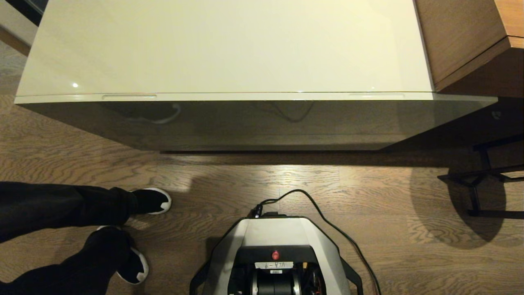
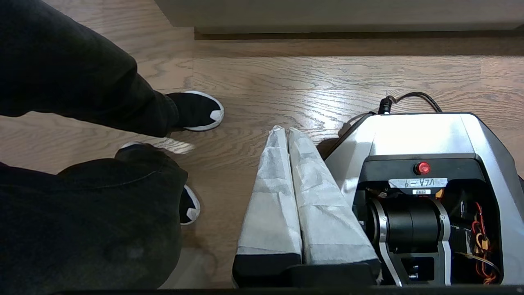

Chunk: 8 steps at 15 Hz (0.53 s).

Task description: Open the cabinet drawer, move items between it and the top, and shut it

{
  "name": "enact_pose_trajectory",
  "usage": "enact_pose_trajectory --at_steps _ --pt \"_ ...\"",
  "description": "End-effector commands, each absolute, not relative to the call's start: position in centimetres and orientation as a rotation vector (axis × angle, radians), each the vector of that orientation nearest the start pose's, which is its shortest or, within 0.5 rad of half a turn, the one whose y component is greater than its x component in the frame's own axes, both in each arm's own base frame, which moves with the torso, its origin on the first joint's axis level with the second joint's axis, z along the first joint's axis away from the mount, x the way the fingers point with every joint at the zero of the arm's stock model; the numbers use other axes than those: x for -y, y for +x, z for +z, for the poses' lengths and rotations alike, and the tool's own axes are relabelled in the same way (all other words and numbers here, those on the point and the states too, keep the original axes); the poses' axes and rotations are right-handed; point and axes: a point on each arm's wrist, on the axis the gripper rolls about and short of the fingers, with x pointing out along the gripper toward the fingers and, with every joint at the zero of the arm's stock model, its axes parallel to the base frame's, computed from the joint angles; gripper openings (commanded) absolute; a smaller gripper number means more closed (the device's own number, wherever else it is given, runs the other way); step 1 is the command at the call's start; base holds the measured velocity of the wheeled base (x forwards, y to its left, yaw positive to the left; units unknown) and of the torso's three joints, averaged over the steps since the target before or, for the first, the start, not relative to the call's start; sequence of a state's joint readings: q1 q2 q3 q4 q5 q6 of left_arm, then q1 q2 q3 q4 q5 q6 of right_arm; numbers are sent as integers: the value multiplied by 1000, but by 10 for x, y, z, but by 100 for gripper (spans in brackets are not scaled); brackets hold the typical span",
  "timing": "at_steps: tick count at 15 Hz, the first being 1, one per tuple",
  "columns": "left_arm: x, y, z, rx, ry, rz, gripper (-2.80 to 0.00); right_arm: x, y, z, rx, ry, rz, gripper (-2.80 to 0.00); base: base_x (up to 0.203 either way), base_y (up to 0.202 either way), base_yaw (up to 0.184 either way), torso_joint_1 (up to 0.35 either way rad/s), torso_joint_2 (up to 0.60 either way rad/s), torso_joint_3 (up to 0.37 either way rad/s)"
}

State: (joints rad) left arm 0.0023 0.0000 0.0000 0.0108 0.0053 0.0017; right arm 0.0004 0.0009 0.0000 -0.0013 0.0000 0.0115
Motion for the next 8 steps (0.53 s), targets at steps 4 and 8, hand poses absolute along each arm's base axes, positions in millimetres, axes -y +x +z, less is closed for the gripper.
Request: enact_pose_trajectory --at_steps 4,8 --pt "0 -23 74 -12 2 9 -280 0 -23 75 -2 12 0 -280 0 0 0 0 0 0" --pt "0 -23 74 -12 2 9 -280 0 -23 75 -2 12 2 -280 0 0 0 0 0 0"
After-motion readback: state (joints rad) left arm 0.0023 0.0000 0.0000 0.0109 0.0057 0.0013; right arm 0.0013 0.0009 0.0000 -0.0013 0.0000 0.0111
